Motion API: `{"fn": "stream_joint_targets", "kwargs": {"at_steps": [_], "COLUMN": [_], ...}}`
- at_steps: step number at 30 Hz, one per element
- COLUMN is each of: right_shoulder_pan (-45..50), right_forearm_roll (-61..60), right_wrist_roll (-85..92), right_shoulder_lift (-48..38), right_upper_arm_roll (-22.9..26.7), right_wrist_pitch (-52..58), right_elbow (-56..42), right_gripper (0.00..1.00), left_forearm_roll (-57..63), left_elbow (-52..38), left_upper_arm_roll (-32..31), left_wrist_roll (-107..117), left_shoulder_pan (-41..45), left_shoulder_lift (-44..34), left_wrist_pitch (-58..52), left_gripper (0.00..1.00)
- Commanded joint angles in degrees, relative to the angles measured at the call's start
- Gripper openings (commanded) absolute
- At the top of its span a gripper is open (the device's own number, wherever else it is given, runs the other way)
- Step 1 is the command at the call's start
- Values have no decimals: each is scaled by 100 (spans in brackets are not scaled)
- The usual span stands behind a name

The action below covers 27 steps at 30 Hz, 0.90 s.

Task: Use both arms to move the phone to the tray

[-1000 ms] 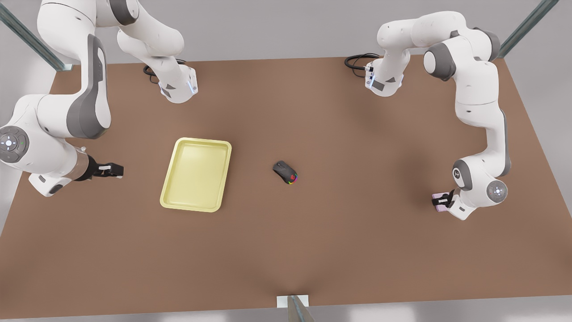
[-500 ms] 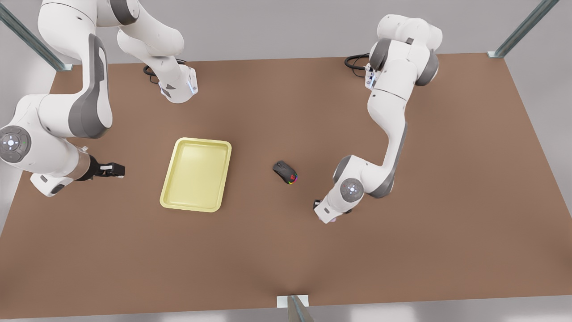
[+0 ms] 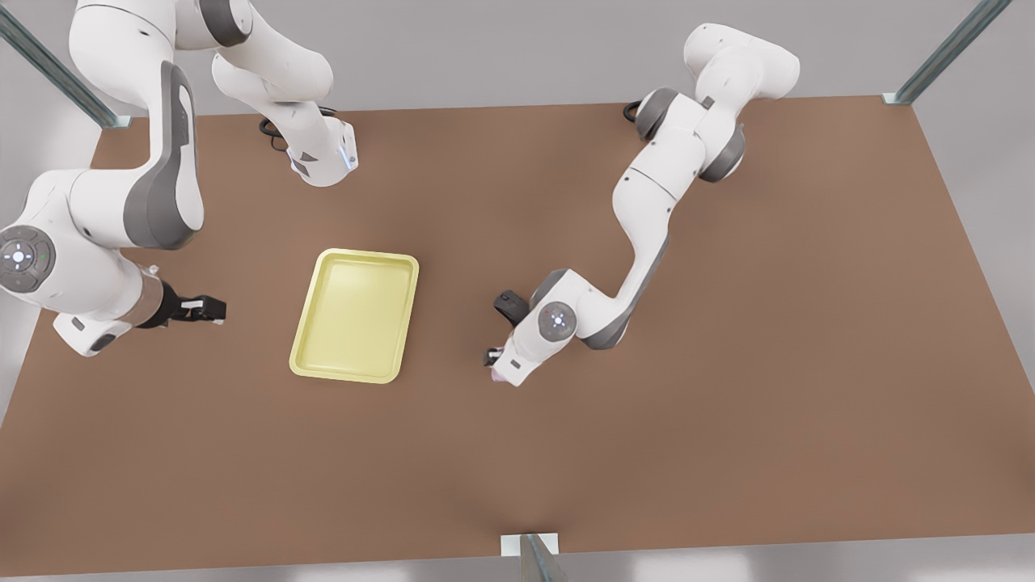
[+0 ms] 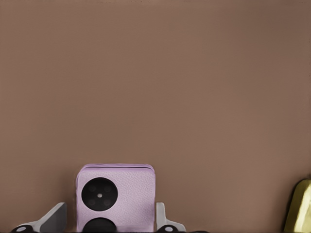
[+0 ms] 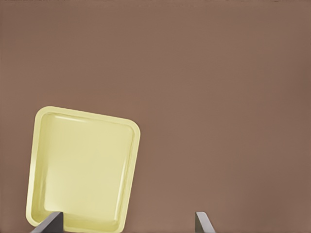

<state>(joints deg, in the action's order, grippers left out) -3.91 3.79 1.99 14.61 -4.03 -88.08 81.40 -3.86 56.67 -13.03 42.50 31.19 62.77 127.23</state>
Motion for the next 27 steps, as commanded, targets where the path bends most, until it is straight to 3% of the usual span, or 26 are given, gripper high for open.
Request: {"fn": "stream_joint_targets", "kwargs": {"at_steps": [1,3,5,7,9,10,11,12,15,17,22,24,27], "right_shoulder_pan": [13,13,48,733,1164,1463,1656,1885,2254,2421,3080,3239,3406], "right_forearm_roll": [-10,-10,-45,-36,-63,-63,-89,-89,-379,-379,-379,-388,-318], "right_wrist_roll": [-120,-120,-120,-314,-927,-1482,-1833,-2203,-2985,-3908,-5666,-5930,-5842], "right_shoulder_lift": [16,16,16,270,771,947,1211,1457,2090,2468,4058,4287,4191], "right_upper_arm_roll": [-2,-2,-54,-54,-54,-63,-63,-63,-63,-248,-344,-520,-520], "right_wrist_pitch": [-17,-25,-43,-52,-421,-640,-948,-1238,-1959,-2539,-2600,-3137,-3022], "right_elbow": [-10,-10,-19,-141,-388,-396,-388,-388,-396,-475,-2628,-2690,-2243], "right_gripper": [100,100,100,100,100,100,100,100,100,100,100,100,100], "left_forearm_roll": [-27,-36,78,482,552,684,816,816,711,614,280,280,245], "left_elbow": [-16,-7,28,28,37,1026,2945,3166,2357,1971,1944,1944,1944], "left_upper_arm_roll": [-112,-138,-7,1056,1909,1831,1400,1277,1023,943,820,820,820], "left_wrist_roll": [1304,1296,-513,-3484,-4698,-4857,-4822,-4813,-4752,-4743,-4751,-4751,-4778], "left_shoulder_pan": [-122,-288,-1360,-1959,-1967,-1985,-2177,-2293,-2240,-2240,-2240,-2249,-2249], "left_shoulder_lift": [-10,-72,-1187,-2339,-2787,-3453,-4632,-4809,-4757,-4668,-4563,-4484,-4475], "left_wrist_pitch": [408,294,-1849,-4232,-5146,-4990,-3636,-3600,-5042,-5217,-5165,-5165,-5165], "left_gripper": [100,100,100,100,100,100,100,100,100,100,100,100,100]}}
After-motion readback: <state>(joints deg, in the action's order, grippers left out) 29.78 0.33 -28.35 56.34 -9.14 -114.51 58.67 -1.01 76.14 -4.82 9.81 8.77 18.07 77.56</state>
